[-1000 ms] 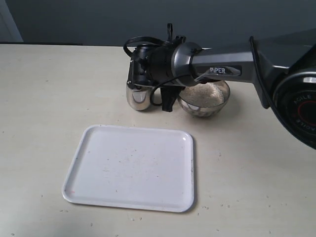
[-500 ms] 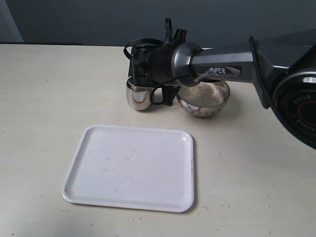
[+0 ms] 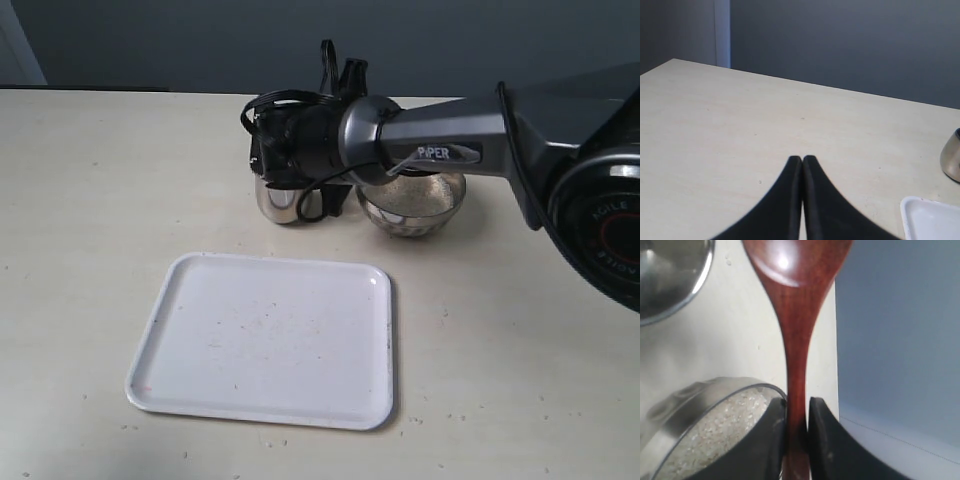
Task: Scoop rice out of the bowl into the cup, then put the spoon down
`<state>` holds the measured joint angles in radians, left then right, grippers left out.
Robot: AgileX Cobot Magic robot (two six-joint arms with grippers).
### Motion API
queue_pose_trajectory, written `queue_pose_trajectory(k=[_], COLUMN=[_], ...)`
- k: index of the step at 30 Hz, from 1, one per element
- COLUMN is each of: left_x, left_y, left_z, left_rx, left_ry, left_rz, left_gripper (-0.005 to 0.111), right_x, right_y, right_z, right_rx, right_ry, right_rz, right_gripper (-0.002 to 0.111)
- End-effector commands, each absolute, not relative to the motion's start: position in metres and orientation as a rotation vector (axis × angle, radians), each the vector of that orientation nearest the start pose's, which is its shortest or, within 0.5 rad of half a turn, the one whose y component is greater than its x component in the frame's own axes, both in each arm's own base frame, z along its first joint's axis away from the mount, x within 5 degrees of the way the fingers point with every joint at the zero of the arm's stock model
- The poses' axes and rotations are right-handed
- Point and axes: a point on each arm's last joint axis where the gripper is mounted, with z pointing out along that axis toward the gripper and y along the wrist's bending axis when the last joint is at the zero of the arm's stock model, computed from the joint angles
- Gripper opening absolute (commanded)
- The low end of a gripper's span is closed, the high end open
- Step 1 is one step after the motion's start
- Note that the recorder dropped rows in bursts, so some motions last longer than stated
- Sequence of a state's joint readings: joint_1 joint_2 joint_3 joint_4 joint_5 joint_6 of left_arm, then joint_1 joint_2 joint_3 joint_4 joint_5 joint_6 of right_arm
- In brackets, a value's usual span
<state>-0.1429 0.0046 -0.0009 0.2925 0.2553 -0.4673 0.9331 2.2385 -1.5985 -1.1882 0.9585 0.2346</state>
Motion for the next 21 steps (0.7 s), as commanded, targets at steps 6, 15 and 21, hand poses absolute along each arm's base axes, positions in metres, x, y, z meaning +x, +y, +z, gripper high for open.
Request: queue_pose_trajectory(k=[6,15,21], left_x=[0.0556,0.0556,0.0556], left_y=[-0.0014,-0.0014,-0.0014], left_z=[0.1918,0.1918,0.1918], left_rx=[-0.088,-0.088,-0.088], left_ry=[1.72,1.72,1.72], left_rz=[-0.179,-0.179,-0.179], left_gripper=[0.001,0.001,0.001], right_x=[0.3293,0.3284,0.3266], right_y=[0.3249,0.3271,0.3273], right_z=[0.1589,0.158,0.1582], right_rx=[-1.49,-1.481,-1.453], right_ry=[1.764,1.748,1.767], right_rz=[-1.046,-1.026,-1.026], right_gripper=[-0.001,-0.001,-0.001])
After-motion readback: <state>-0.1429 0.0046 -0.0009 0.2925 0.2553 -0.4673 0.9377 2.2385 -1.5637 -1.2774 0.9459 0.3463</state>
